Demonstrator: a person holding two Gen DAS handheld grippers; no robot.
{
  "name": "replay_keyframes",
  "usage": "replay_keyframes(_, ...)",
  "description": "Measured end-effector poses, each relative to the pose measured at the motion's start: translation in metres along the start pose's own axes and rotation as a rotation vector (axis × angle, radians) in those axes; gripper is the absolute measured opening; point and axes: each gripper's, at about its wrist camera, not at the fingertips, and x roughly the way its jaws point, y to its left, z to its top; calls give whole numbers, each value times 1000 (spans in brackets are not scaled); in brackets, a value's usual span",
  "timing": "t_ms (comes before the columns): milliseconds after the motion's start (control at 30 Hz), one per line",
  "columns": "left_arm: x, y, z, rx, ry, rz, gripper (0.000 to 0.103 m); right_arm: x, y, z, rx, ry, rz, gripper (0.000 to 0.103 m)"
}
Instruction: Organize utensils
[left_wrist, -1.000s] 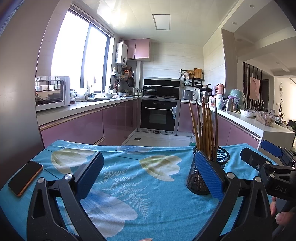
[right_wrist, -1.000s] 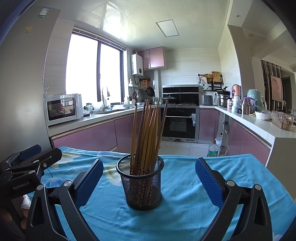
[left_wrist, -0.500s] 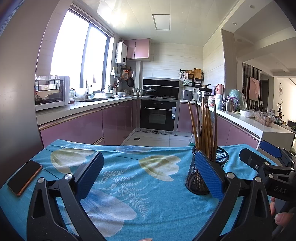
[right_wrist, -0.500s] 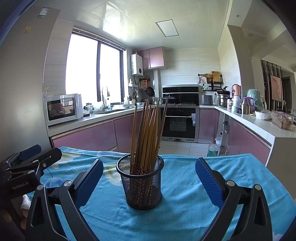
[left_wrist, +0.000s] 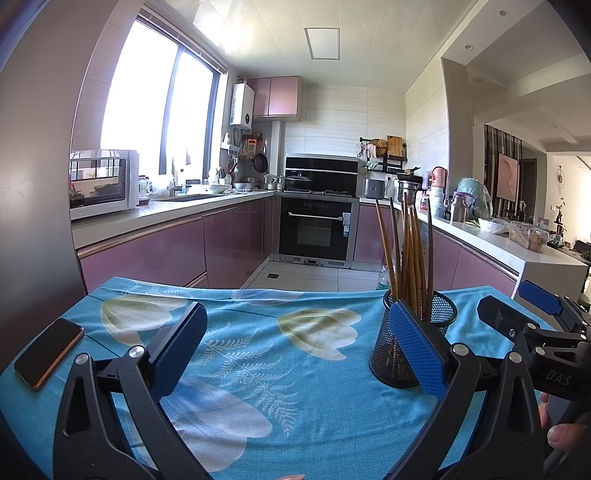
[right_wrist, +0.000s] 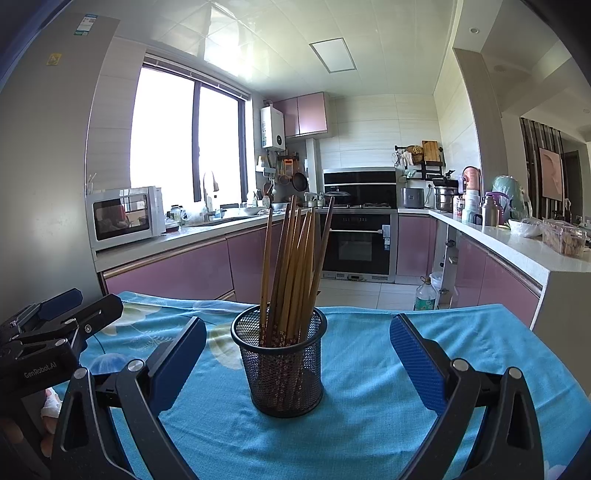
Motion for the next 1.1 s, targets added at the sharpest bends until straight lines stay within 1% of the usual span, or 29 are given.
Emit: replay_keyframes(1100,0,-2,-2,2,4,-1,97,0,0,0,4,1,0,96)
